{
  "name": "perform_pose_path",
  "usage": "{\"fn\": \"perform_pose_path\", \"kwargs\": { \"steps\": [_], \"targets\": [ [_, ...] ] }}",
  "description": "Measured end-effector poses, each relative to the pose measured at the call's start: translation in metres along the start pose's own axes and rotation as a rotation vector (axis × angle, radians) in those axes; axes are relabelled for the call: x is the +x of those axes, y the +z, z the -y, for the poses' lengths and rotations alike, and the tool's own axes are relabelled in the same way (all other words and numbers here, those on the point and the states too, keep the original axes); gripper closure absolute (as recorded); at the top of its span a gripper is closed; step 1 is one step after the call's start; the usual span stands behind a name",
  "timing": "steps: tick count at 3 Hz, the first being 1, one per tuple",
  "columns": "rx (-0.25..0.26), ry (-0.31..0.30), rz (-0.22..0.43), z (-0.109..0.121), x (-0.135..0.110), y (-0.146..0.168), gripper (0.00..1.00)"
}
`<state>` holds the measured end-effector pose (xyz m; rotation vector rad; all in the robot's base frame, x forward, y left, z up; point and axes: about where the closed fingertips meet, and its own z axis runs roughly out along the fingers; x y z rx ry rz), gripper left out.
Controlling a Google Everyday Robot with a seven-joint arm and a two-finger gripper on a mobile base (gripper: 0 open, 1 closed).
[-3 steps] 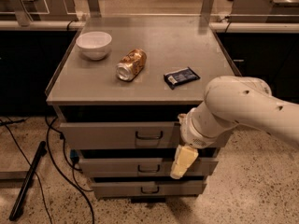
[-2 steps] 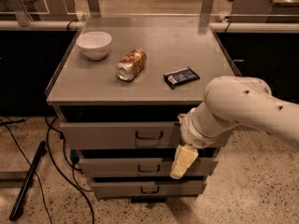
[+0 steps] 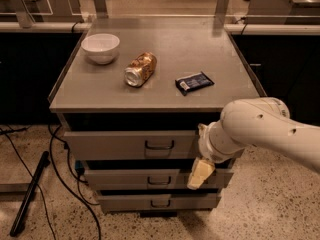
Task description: Open top drawer
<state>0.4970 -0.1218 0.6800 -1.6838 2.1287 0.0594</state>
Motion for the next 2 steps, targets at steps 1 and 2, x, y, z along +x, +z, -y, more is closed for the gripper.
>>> {"fn": "perform_pose_path", "kwargs": {
  "steps": [1, 2],
  "targets": [
    [0.027, -0.007, -0.008, 0.011, 0.004, 0.013, 0.00],
    [0.043, -0.034, -0.026, 0.023, -0.002, 0.019, 0.00]
  ]
}}
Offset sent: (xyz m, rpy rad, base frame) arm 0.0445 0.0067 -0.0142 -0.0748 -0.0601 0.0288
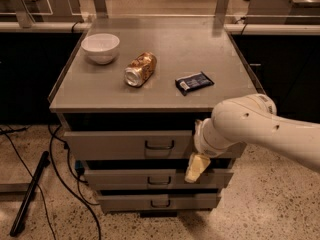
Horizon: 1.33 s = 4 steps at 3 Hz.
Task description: Open top drawer
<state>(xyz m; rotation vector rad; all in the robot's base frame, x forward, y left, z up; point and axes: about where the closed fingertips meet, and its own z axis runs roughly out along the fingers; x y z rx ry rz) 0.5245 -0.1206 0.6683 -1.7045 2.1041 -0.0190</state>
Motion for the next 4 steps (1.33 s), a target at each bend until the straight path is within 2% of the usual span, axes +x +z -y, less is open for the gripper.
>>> {"fn": "perform_pose_path", "kwargs": {
  "steps": [2, 3, 4],
  "targets": [
    [-0.051, -0.029, -0.020, 0.014, -0.011, 0.022, 0.00],
    [-0.125, 0.006, -0.021, 0.014, -0.005, 0.036, 0.00],
    [-0.175, 0.033, -0.022, 0.014, -0.002, 0.041, 0.00]
  ]
}}
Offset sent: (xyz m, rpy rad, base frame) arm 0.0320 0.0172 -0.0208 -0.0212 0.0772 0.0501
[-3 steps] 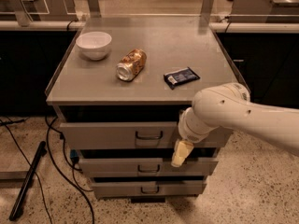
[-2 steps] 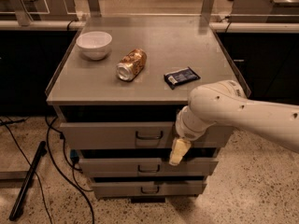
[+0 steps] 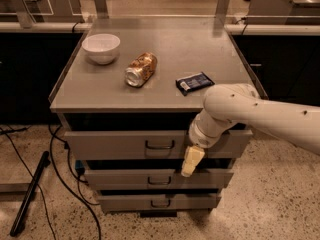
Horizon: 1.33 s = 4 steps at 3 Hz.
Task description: Open top drawer
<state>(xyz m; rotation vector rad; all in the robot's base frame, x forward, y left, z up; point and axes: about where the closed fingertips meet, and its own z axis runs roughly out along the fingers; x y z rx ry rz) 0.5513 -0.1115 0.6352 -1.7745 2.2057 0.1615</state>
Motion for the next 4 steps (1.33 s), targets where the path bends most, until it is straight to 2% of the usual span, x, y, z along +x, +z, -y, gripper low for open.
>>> {"fn": "perform_pose_path", "kwargs": {
  "steps": [2, 3, 4],
  "targets": [
    [-0.046, 0.029, -0.006, -0.002, 0.002, -0.003, 0.00],
    [-0.046, 0.029, -0.006, -0.002, 0.002, -0.003, 0.00],
    [-0.069, 0.037, -0.021, -0.009, 0.002, -0.011, 0.00]
  ]
}}
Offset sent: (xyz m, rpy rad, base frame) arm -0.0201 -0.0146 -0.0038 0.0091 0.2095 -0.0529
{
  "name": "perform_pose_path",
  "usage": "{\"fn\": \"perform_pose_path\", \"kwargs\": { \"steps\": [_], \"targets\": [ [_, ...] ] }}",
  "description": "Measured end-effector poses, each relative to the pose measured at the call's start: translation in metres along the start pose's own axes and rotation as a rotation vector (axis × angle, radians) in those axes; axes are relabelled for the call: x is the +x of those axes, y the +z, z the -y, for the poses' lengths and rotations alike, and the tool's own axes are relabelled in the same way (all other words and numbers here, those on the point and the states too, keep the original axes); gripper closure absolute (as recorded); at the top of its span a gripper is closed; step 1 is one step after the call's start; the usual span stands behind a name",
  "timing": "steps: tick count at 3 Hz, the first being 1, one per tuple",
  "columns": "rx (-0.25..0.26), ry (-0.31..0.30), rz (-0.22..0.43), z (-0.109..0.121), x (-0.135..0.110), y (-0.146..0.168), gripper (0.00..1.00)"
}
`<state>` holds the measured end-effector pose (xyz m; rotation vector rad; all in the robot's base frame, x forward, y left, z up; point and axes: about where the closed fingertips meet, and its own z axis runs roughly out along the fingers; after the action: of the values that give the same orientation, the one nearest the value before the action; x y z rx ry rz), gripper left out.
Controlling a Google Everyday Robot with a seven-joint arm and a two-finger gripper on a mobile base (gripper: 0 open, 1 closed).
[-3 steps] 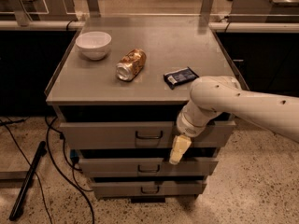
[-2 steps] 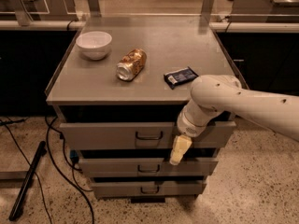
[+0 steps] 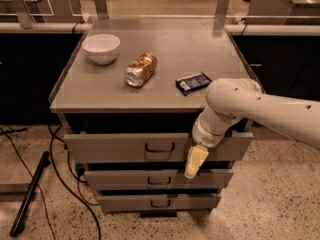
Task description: Open top drawer
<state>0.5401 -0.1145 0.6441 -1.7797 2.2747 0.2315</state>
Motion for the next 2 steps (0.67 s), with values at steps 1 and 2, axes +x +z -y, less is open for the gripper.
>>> {"fn": "perform_pose_path", "kwargs": {
  "steps": [1, 2],
  "targets": [
    [-0.030, 0.014, 0.008, -0.015, -0.002, -0.022, 0.00],
    [-0.066, 0.027, 0.019, -0.032, -0.003, -0.045, 0.00]
  ]
}}
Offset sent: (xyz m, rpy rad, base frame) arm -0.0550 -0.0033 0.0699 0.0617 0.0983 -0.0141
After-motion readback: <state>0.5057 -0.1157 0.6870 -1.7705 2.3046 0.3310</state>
